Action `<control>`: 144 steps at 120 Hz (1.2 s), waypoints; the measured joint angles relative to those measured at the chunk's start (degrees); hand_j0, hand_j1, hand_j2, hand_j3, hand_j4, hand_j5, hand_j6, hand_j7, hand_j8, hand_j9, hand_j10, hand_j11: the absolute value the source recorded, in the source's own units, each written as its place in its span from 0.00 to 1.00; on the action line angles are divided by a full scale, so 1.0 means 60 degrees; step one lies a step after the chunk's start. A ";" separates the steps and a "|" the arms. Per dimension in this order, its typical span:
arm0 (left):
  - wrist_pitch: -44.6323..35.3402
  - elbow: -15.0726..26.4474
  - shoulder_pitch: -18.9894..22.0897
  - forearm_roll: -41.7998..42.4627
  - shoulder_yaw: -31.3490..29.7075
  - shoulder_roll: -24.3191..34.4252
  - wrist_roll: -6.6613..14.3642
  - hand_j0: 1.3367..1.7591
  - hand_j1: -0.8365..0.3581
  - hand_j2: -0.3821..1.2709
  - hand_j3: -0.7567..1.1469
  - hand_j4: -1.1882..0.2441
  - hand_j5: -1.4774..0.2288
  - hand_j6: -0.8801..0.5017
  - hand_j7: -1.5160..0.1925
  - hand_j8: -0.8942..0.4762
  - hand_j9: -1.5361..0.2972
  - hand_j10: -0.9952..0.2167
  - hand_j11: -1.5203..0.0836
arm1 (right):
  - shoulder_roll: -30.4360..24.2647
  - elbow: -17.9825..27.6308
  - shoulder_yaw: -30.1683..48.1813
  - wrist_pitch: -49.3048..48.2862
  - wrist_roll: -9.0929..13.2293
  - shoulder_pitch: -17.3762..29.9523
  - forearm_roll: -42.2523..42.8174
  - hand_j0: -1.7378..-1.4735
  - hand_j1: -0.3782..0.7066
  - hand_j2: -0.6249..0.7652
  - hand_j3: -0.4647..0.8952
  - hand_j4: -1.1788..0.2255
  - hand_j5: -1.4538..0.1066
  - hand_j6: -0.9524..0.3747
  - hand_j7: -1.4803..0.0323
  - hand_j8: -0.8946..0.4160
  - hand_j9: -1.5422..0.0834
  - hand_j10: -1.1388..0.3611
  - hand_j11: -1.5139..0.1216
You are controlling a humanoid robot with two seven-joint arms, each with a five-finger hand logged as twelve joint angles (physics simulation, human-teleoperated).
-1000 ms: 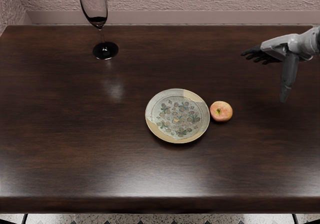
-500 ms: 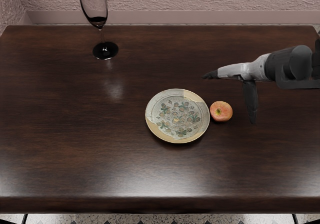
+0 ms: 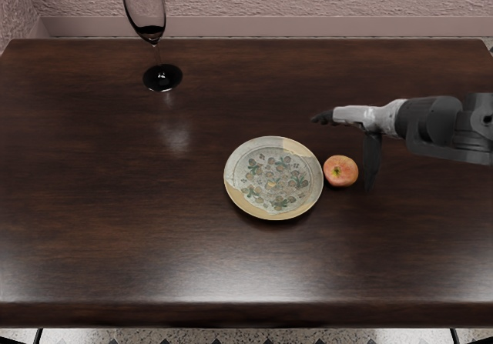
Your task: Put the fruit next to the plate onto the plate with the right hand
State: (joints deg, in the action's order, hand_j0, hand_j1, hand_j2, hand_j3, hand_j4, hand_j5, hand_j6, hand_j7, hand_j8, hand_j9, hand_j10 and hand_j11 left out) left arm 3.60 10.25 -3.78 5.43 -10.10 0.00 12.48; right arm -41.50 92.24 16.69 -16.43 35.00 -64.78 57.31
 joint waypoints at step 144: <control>0.0000 0.0000 0.0000 -0.0002 0.0000 0.0000 0.0000 0.76 0.99 0.23 0.40 0.83 0.87 0.64 0.89 0.65 0.84 0.82 0.95 | 0.0791 -0.0081 0.0132 0.2508 0.0000 0.2490 0.3276 0.30 0.21 0.43 0.34 0.72 0.79 0.59 0.84 0.55 0.82 0.65 0.80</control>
State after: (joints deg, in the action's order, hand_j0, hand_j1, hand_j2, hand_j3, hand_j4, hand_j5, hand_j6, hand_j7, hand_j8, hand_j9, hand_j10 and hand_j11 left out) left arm 3.60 10.24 -3.78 5.42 -10.10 0.00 12.48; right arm -36.75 91.76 17.49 -1.39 35.00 -49.84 76.96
